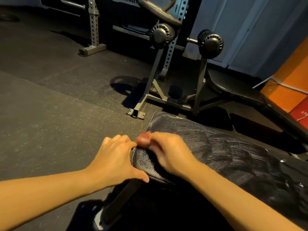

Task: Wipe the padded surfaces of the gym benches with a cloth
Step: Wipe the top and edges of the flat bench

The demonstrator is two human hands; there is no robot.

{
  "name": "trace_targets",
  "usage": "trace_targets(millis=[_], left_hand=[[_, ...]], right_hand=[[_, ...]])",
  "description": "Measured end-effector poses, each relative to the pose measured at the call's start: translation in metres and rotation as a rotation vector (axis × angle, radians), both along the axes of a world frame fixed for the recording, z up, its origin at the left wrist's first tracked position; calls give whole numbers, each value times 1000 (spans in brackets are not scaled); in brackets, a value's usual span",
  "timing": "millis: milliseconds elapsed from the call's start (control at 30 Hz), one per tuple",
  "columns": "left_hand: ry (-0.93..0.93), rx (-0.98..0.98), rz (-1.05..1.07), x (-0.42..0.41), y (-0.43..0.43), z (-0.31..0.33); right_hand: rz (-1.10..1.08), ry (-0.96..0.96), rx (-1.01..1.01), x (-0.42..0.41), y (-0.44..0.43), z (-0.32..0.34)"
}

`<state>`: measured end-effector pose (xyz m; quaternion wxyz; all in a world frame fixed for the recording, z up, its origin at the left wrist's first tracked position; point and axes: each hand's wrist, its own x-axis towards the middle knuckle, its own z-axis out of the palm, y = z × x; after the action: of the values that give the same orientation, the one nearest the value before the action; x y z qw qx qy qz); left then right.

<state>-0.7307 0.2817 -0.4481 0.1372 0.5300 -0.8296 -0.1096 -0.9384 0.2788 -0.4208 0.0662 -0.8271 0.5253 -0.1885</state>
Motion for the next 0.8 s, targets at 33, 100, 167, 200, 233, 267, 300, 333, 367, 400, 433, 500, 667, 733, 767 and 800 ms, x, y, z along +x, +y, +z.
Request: trace_targets(millis=[33, 100, 167, 200, 233, 267, 300, 333, 367, 400, 433, 500, 667, 733, 767, 800], left_hand=[[24, 11, 21, 0, 2, -2], [71, 35, 48, -1, 6, -6], [95, 45, 61, -1, 7, -5], [93, 47, 66, -1, 7, -5], [90, 51, 66, -1, 7, -3], [89, 58, 58, -1, 7, -2], [85, 66, 46, 0, 7, -1], [81, 76, 34, 0, 6, -1], [80, 83, 24, 1, 4, -1], [87, 94, 11, 2, 3, 0], [103, 125, -5, 4, 3, 3], [159, 246, -27, 11, -1, 11], [172, 342, -32, 22, -8, 16], [177, 323, -20, 19, -9, 17], [179, 319, -16, 19, -9, 17], [181, 323, -15, 18, -9, 18]], right_hand=[[99, 24, 14, 1, 19, -1], [190, 51, -20, -6, 21, -2], [119, 93, -66, -9, -8, 5], [56, 99, -102, -11, -32, 8], [-13, 102, -147, -12, -57, 10], [-103, 122, -154, -14, -84, 9], [-205, 142, -141, -14, -105, 8], [-284, 120, -95, -14, -120, 3], [-323, 88, -50, -13, -128, -4], [-315, 48, -27, -9, -125, -9], [-268, 22, -22, -6, -112, -11], [-79, -7, -17, -1, -67, -7], [194, 56, 9, -22, -27, 0], [21, 51, -58, -30, -70, 0], [-101, 35, -62, -32, -92, 1], [-221, 31, -59, -32, -110, 0]])
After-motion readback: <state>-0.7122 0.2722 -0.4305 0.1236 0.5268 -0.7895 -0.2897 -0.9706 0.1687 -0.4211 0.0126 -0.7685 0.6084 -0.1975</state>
